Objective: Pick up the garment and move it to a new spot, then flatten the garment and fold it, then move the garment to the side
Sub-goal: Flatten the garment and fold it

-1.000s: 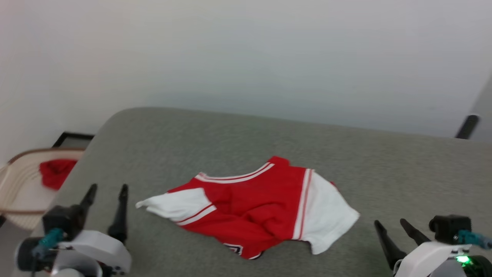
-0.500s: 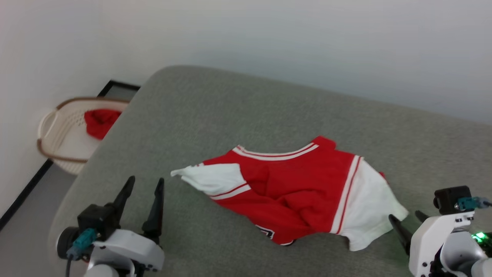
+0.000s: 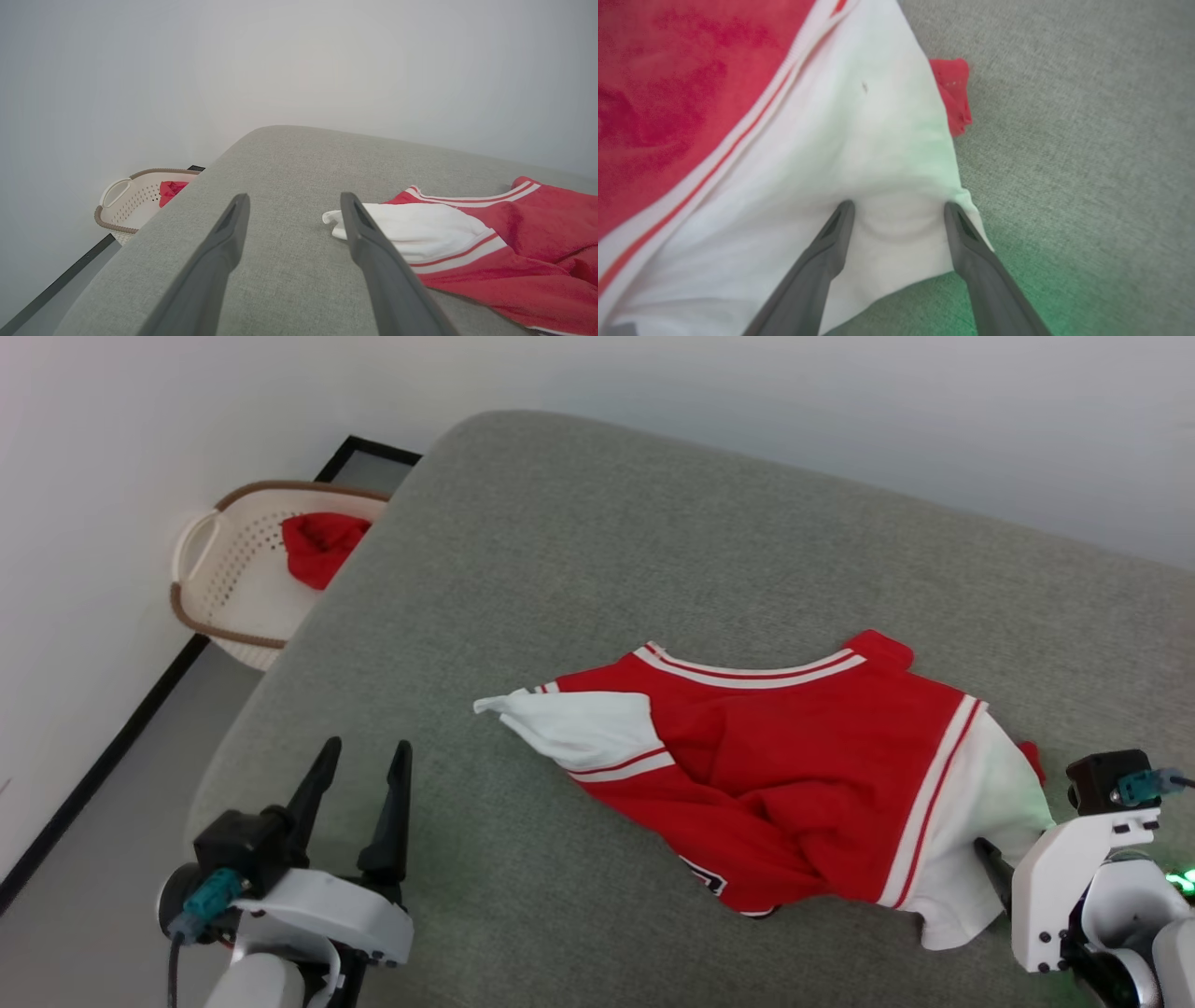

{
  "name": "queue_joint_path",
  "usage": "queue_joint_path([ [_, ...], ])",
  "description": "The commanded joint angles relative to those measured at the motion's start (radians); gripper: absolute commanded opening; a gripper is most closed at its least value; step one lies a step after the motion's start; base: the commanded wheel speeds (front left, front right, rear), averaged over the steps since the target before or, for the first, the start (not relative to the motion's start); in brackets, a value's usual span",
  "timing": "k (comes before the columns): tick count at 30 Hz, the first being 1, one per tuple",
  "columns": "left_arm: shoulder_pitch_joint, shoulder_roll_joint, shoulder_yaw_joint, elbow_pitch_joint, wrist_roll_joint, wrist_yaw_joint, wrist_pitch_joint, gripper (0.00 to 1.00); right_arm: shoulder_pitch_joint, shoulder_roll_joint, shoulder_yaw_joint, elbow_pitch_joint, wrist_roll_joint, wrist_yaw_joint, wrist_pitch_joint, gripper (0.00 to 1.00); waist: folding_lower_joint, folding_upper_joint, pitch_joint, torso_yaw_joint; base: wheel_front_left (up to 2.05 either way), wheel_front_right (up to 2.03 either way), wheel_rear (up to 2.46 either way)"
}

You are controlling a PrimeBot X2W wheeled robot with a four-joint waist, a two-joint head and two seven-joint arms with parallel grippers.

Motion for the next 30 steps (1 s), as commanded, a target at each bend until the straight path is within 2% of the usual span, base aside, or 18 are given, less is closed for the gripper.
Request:
queue_joint_path([
  [1,-0.008,-0.013,0.018,0.007,0.010,-0.015,0.000,1.00,0.010,0.012,-0.003,0.054,-0.014,0.000,0.033,1.00,0.0000,-0.0001,0.015,0.021,0.00,0.00,0.00],
  [3,-0.007,-0.024,0.034,0.012,0.019,-0.022,0.000,1.00,0.012,0.017,-0.019,0.092,-0.032,-0.001,0.065,1.00,0.0000,-0.0001,0.014,0.023,0.00,0.00,0.00],
  [4,-0.005,-0.029,0.040,0.015,0.023,-0.025,0.000,1.00,0.013,0.018,-0.025,0.102,-0.042,-0.001,0.075,0.67,0.0000,-0.0001,0.013,0.024,0.00,0.00,0.00],
  [5,-0.004,-0.035,0.050,0.017,0.025,-0.027,0.000,1.00,0.009,0.018,-0.031,0.107,-0.053,-0.001,0.082,0.00,0.0000,-0.0001,0.012,0.024,0.00,0.00,0.00],
  [17,0.003,-0.057,0.110,0.044,0.060,-0.047,0.000,1.00,-0.045,-0.006,-0.089,0.060,-0.063,-0.001,0.114,0.00,0.0000,-0.0001,-0.022,-0.016,0.00,0.00,0.00],
  [21,0.010,-0.048,0.118,0.045,0.068,-0.050,0.000,1.00,-0.042,-0.030,-0.106,0.019,-0.039,-0.001,0.127,0.00,0.0000,-0.0001,-0.048,-0.045,0.00,0.00,0.00],
  [30,0.040,-0.021,0.115,0.044,0.058,-0.050,0.000,1.00,0.018,-0.128,-0.193,-0.037,-0.011,-0.001,0.154,0.00,0.0000,-0.0001,-0.114,-0.125,0.00,0.00,0.00],
])
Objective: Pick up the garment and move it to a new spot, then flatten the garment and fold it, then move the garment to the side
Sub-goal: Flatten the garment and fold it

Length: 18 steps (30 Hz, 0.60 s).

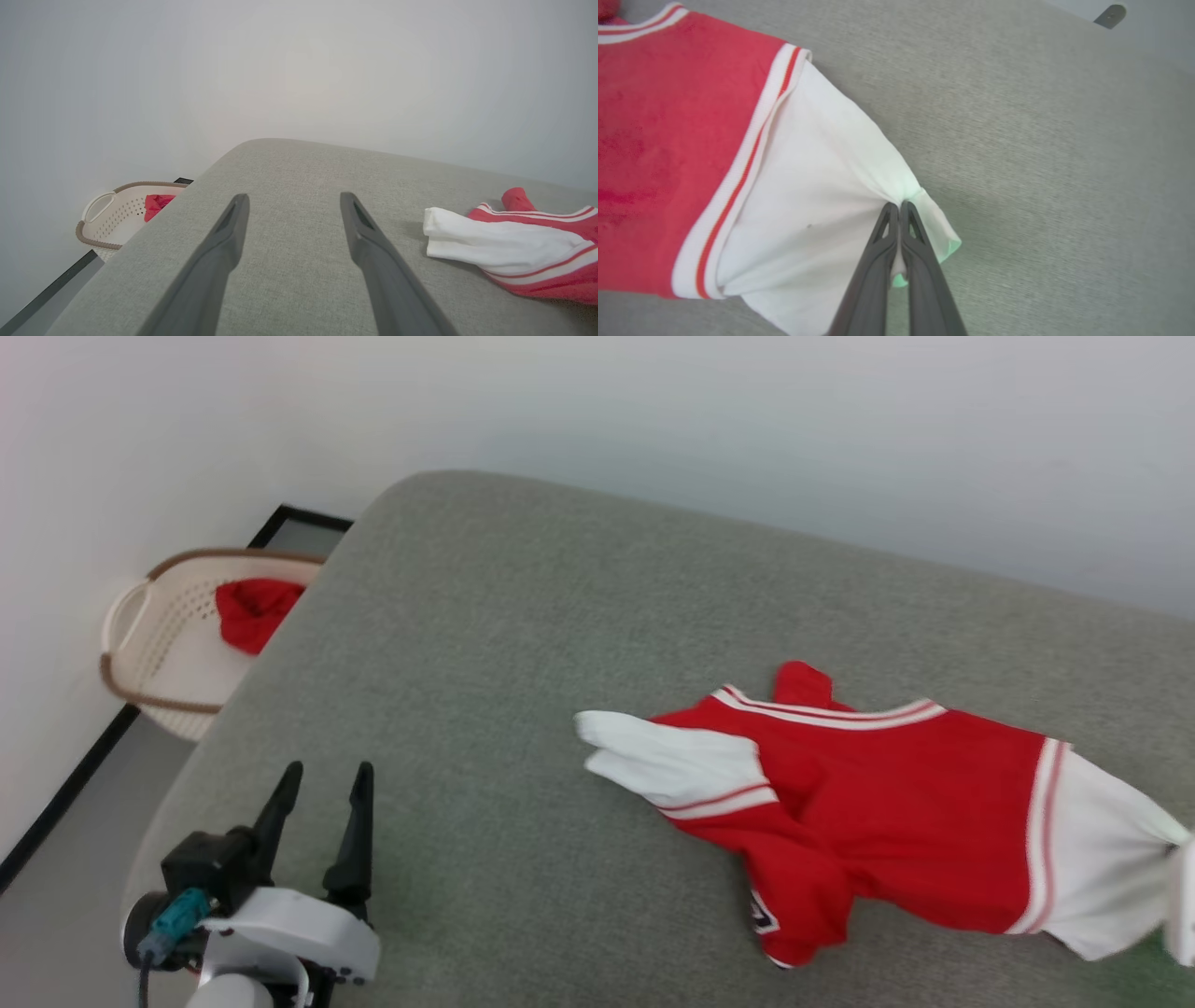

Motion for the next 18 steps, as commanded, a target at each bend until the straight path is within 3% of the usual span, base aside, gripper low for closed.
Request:
queue_joint_path([
  [1,0.017,0.014,-0.004,-0.001,-0.009,-0.004,0.000,1.00,0.030,-0.034,-0.029,-0.003,0.007,-0.001,0.005,0.00,0.0000,-0.0001,-0.043,-0.048,0.00,0.00,0.00],
  [5,0.025,0.024,-0.023,-0.003,-0.024,-0.003,0.000,1.00,0.059,-0.079,-0.077,0.017,-0.007,-0.001,-0.001,0.00,0.0000,-0.0001,-0.058,-0.069,0.00,0.00,0.00],
  [15,0.023,0.050,-0.076,0.020,-0.057,-0.003,0.000,1.00,0.077,-0.057,-0.155,0.142,-0.014,-0.001,-0.050,0.00,0.0000,-0.0001,-0.069,-0.083,0.00,0.00,0.00],
  [17,0.015,0.058,-0.092,0.032,-0.069,-0.003,0.000,1.00,0.062,-0.042,-0.158,0.175,-0.018,-0.001,-0.069,0.31,0.0000,-0.0001,-0.069,-0.086,0.00,0.00,0.00],
  [18,0.009,0.059,-0.098,0.036,-0.077,-0.003,0.000,1.00,0.053,-0.038,-0.156,0.190,-0.020,-0.001,-0.079,0.59,0.0000,-0.0001,-0.069,-0.088,0.00,0.00,0.00],
])
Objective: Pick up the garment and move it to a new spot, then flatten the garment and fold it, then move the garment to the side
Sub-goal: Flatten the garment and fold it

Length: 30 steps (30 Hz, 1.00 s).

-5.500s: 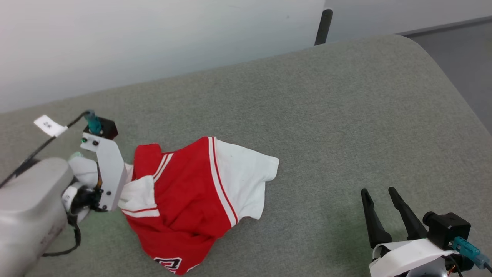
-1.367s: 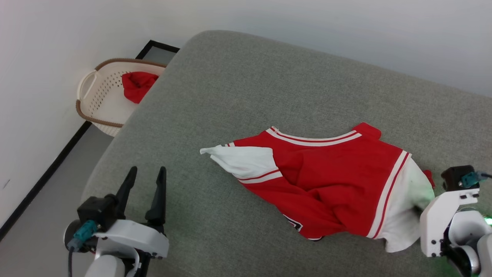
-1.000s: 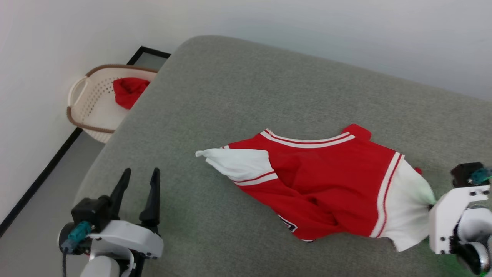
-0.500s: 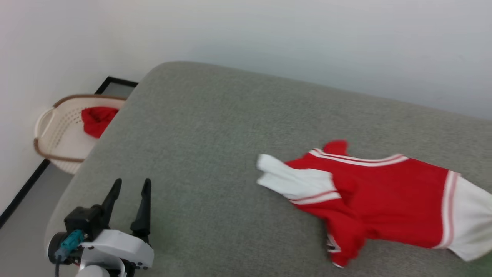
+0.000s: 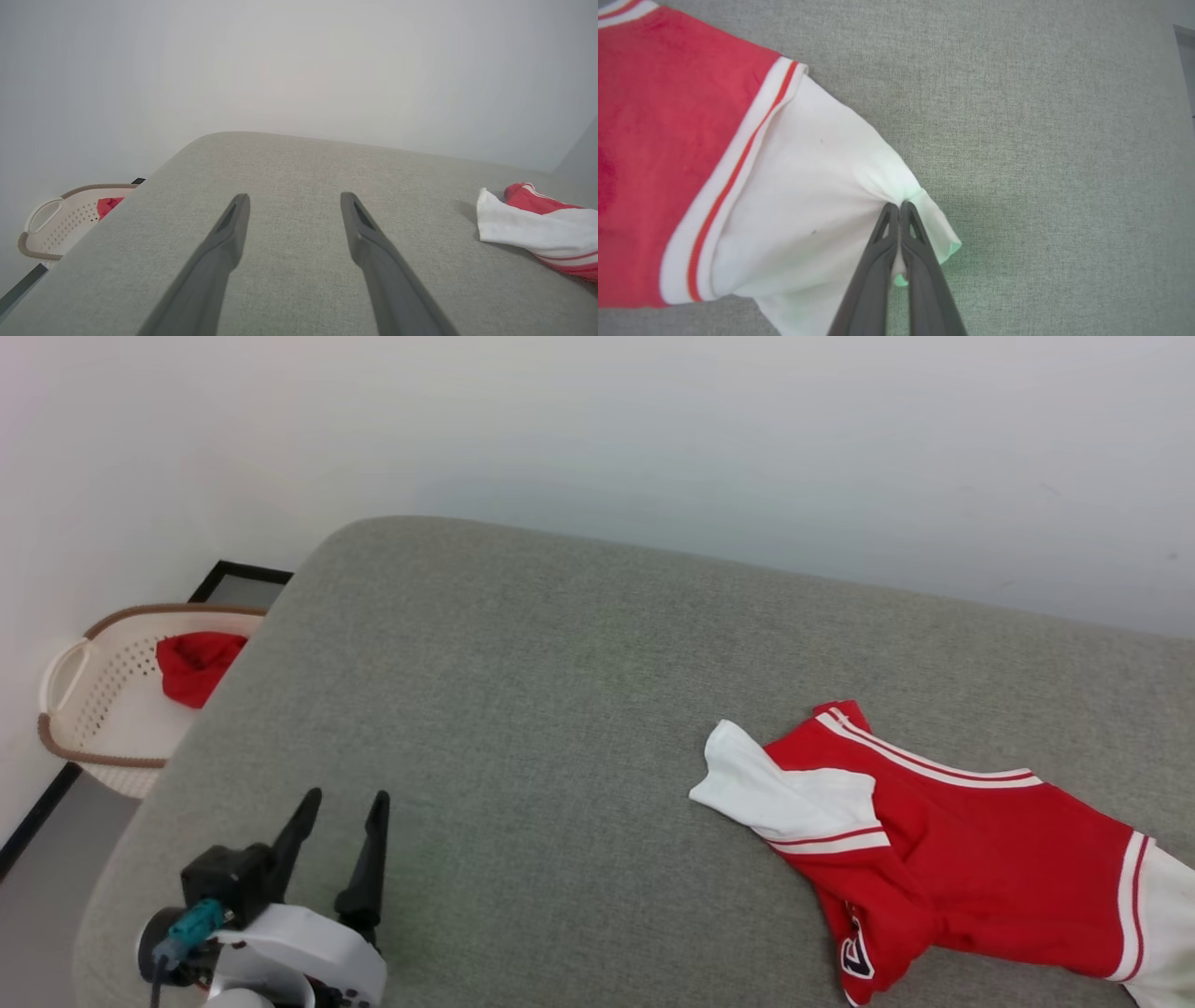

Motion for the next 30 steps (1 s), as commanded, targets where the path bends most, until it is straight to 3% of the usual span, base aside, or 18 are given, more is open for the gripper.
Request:
queue_joint_path([
  [1,-0.011,0.004,-0.010,0.006,-0.015,-0.002,0.000,1.00,-0.022,0.004,0.005,0.017,-0.014,-0.001,-0.017,1.00,0.0000,-0.0001,-0.002,-0.005,0.00,0.00,0.00],
  [8,-0.031,0.044,-0.040,0.022,-0.077,-0.002,0.030,1.00,-0.059,0.021,0.033,0.037,-0.010,-0.001,-0.081,1.00,0.0000,-0.0001,-0.022,-0.058,0.00,0.00,0.00],
  [14,-0.050,0.074,-0.062,-0.014,-0.134,-0.002,0.104,1.00,-0.032,0.061,0.090,-0.080,0.022,-0.001,-0.177,1.00,0.0000,-0.0001,-0.027,-0.141,0.00,0.00,0.00],
  [24,-0.168,0.132,-0.076,-0.088,-0.264,0.005,0.459,1.00,0.067,0.201,0.171,-0.315,0.042,-0.001,-0.335,1.00,0.0000,-0.0001,-0.011,-0.300,0.00,0.00,0.00],
  [30,-0.308,0.166,-0.103,-0.050,-0.318,0.023,0.719,1.00,0.094,0.276,0.220,-0.363,0.046,-0.001,-0.359,1.00,0.0000,-0.0001,0.033,-0.389,0.00,0.00,0.00],
])
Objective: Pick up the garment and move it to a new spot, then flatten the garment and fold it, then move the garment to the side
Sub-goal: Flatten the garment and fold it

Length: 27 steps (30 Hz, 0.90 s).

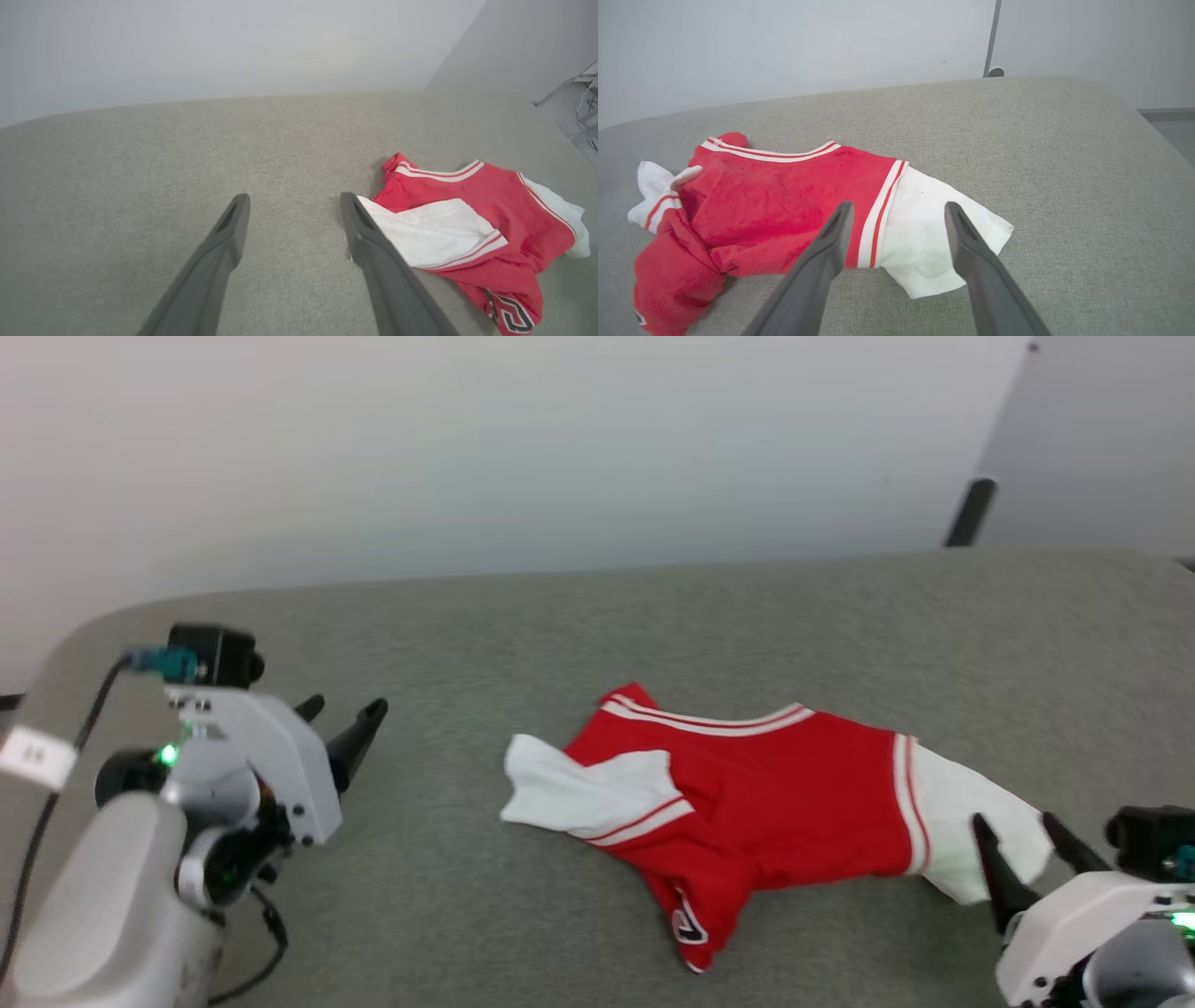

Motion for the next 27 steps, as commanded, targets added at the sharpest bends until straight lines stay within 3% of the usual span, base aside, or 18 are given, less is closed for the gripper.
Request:
queue_joint_path([
  [1,-0.041,0.003,-0.014,0.017,-0.009,0.007,0.054,1.00,0.008,0.013,0.019,-0.010,0.002,-0.001,-0.017,1.00,0.0000,-0.0001,0.050,-0.087,0.00,0.00,0.00],
  [15,-0.207,0.032,-0.099,0.203,-0.013,0.018,0.344,1.00,0.006,0.064,0.090,0.030,0.026,-0.001,-0.099,1.00,0.0000,-0.0001,0.138,-0.235,0.00,0.00,0.00],
  [27,-0.247,0.045,-0.137,0.263,-0.013,0.013,0.426,1.00,-0.011,0.065,0.101,0.077,0.033,-0.001,-0.130,1.00,0.0000,-0.0001,0.156,-0.266,0.00,0.00,0.00],
])
